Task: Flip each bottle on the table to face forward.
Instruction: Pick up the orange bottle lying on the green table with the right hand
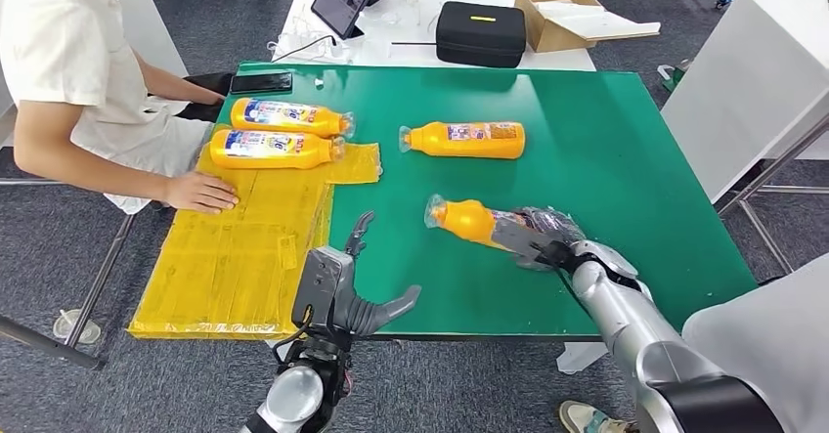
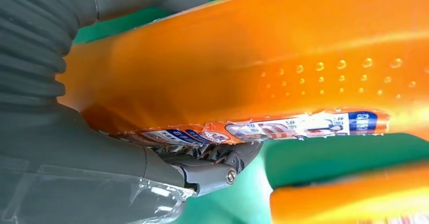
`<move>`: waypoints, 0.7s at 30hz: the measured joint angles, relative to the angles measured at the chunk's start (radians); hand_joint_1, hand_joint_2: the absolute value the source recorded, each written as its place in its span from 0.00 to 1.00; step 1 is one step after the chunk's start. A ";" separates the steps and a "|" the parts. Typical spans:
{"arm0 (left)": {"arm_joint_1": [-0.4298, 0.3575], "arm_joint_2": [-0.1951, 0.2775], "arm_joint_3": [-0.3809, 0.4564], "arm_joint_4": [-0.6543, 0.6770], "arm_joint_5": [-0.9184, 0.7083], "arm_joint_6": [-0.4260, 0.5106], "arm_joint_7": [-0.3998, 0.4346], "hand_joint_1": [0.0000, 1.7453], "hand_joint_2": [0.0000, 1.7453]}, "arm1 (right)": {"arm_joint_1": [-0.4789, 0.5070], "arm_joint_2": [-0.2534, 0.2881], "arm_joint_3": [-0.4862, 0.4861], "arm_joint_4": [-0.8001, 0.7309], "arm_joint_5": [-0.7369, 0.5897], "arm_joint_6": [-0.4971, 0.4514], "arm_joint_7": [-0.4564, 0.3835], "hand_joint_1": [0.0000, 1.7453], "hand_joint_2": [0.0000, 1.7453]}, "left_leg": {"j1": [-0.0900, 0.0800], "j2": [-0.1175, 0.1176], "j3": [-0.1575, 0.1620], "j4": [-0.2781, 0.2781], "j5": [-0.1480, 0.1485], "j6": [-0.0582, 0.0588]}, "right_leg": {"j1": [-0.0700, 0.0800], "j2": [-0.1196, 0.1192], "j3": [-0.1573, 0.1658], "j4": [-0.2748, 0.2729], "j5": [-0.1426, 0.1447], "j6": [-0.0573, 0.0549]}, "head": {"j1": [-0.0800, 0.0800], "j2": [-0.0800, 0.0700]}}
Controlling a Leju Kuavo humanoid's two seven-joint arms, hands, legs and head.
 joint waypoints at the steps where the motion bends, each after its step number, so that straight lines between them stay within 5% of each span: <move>1: 0.005 0.000 0.000 -0.003 0.003 0.013 -0.010 0.00 1.00 | 0.019 -0.001 -0.014 -0.019 -0.051 0.005 -0.025 1.00 1.00 | 0.000 0.002 0.003 0.000 -0.004 -0.001 | 0.001 0.002 0.003 0.000 -0.001 0.000 | 0.000 0.000; 9: 0.099 0.004 0.038 -0.092 0.185 0.109 -0.096 0.00 1.00 | 0.313 0.056 -0.074 -0.424 -0.420 -0.049 -0.079 1.00 1.00 | 0.006 0.003 0.005 0.000 -0.007 -0.004 | 0.006 0.005 0.014 0.001 -0.005 -0.002 | -0.001 0.000; 14: 0.149 0.017 0.070 -0.146 0.290 0.089 -0.091 0.00 1.00 | 0.464 0.102 -0.053 -0.657 -0.477 -0.122 -0.079 1.00 1.00 | 0.006 0.002 -0.015 0.000 -0.004 -0.007 | 0.006 0.004 -0.005 0.004 -0.005 -0.002 | -0.001 0.000; 21: 0.165 0.029 0.081 -0.169 0.353 0.055 -0.055 0.00 1.00 | 0.530 0.123 -0.031 -0.761 -0.483 -0.155 -0.085 1.00 1.00 | 0.005 0.000 -0.026 0.000 -0.001 -0.006 | 0.004 0.001 -0.015 0.004 -0.004 -0.002 | -0.001 0.000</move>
